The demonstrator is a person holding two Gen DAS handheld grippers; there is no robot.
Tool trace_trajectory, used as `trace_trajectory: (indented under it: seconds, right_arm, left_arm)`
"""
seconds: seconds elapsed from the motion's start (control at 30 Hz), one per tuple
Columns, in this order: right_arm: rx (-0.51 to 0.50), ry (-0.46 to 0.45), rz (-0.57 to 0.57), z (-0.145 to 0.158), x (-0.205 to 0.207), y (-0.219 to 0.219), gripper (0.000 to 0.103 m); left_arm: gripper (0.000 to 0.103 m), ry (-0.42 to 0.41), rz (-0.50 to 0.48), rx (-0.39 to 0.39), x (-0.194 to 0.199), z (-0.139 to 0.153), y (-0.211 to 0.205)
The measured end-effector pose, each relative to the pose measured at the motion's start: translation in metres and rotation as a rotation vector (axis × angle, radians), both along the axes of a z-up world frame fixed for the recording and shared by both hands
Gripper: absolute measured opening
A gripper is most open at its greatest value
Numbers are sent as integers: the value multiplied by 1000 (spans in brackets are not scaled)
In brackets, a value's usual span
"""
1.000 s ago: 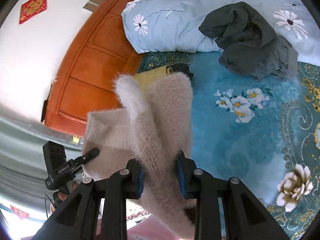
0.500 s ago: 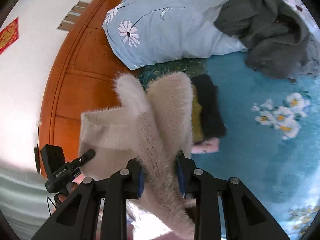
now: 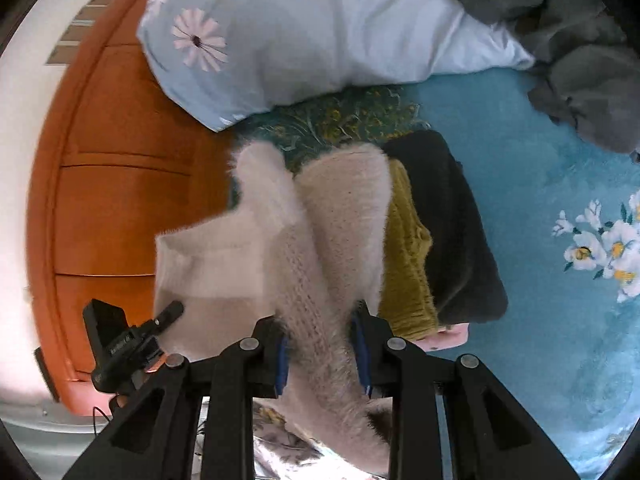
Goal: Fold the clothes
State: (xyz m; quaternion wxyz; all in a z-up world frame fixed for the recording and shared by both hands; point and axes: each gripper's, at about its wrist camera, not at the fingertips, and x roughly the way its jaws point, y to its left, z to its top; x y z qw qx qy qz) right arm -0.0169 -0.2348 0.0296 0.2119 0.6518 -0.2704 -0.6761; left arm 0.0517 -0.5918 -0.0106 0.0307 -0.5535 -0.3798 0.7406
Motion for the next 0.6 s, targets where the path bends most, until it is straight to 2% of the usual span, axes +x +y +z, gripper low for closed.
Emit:
trace_trajectory:
  seconds: [0.13,0.27,0.33,0.47,0.53,0.6]
  right_arm:
    - [12,-15,-26,-14,-1,5,28]
    - [-14,36,-42,-2,-6,8,28]
    - [1,49,-27,-1,-8,7,28]
    - [60,-19,-22,-26,-8,8,28]
    - [46,-18,-32,-28,-9,10,28]
    - [34,3,-33,-21,-12,7,28]
  left_arm:
    - [26,6,27,41,-8,-14,-12]
    - [27,56,39,61,-7,-12,-17]
    - [29,17,54,48,-5,-22,-17]
    - [36,-100,85,40,3,-53,-19]
    - [36,-93,117,67,9,-57,-22]
    - [34,-28,124,65,10,-45,-22]
